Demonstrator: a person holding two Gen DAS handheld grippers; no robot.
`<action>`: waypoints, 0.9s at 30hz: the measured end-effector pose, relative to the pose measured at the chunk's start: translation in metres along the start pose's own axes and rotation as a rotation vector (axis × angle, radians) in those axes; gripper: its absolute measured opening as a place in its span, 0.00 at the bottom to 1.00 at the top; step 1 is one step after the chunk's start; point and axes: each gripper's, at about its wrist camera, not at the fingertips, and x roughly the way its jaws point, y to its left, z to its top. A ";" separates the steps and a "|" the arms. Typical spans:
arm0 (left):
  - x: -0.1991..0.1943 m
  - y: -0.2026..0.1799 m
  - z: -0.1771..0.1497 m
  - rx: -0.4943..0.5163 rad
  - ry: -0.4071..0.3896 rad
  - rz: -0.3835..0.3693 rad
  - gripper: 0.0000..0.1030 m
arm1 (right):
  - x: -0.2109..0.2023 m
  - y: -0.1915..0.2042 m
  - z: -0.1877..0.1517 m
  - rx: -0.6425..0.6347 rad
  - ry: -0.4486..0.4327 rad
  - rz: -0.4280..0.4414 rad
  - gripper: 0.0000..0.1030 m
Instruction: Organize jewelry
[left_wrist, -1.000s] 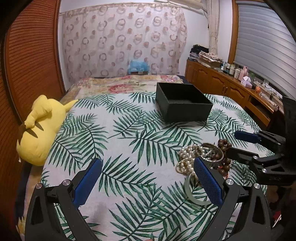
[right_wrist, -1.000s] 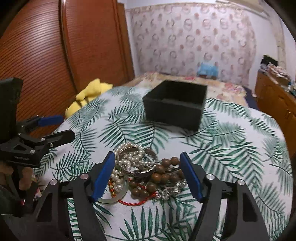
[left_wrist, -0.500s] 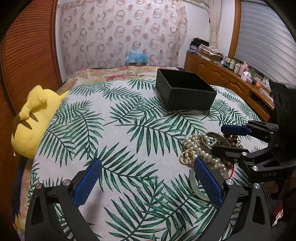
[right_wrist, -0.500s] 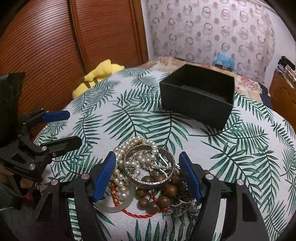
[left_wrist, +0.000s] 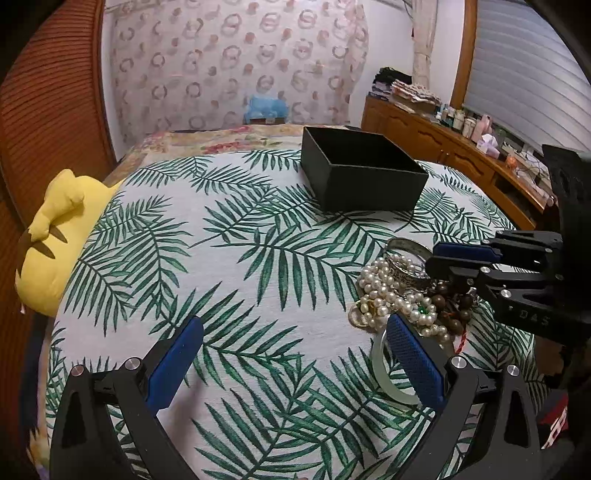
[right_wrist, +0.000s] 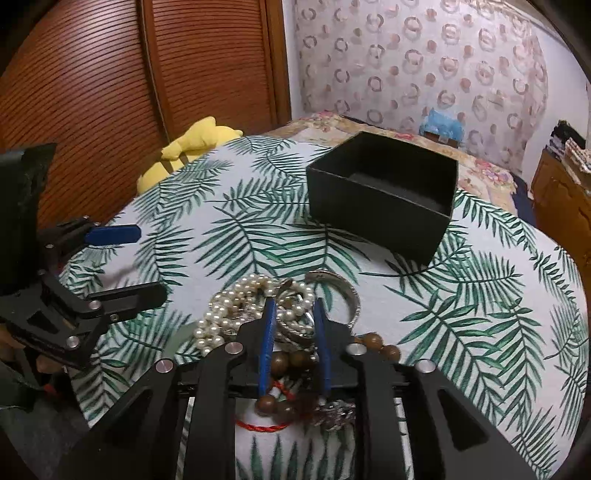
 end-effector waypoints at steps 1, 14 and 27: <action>0.000 -0.001 0.000 0.000 0.001 -0.002 0.93 | -0.001 -0.001 0.001 0.000 -0.006 0.007 0.33; -0.003 0.001 -0.001 -0.002 -0.001 -0.006 0.93 | 0.021 0.013 0.007 -0.089 0.084 0.029 0.15; 0.003 -0.016 0.012 0.035 -0.001 -0.071 0.93 | -0.012 -0.002 0.015 -0.082 -0.016 0.013 0.03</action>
